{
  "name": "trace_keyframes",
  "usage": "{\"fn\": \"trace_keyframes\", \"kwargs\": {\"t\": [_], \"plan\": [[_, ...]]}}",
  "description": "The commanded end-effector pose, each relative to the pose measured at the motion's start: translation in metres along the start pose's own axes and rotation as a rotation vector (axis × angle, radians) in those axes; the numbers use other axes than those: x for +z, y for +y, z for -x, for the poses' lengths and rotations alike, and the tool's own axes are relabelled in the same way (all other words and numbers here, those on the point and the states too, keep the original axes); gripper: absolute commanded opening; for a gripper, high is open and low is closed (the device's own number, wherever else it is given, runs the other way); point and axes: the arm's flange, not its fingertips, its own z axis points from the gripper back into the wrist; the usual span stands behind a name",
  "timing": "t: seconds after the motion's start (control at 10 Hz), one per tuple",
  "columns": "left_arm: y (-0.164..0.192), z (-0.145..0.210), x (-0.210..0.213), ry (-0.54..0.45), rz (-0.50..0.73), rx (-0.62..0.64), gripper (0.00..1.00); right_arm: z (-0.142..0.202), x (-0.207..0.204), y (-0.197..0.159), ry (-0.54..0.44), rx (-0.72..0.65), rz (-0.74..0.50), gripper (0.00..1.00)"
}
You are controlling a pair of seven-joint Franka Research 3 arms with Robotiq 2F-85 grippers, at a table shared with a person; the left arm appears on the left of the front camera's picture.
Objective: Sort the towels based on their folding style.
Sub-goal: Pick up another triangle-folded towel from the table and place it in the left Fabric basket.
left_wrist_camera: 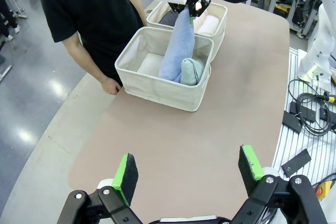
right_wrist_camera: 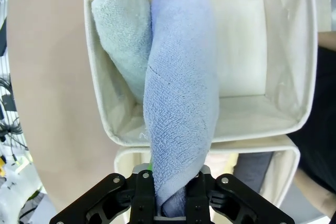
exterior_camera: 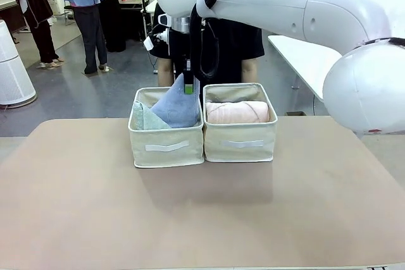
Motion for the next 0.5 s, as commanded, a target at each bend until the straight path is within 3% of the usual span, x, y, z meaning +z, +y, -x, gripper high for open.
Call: {"fn": "trace_keyframes", "kwargs": {"t": [0.0,0.4], "plan": [[-0.001,0.001,0.001,0.004,0.005,-0.011,1.0,-0.008,-0.001,-0.003,0.021,-0.016,0.007,0.18],[-0.001,0.001,0.001,0.004,0.005,-0.011,1.0,-0.012,-0.001,0.009,-0.03,-0.095,0.033,0.18]]}}
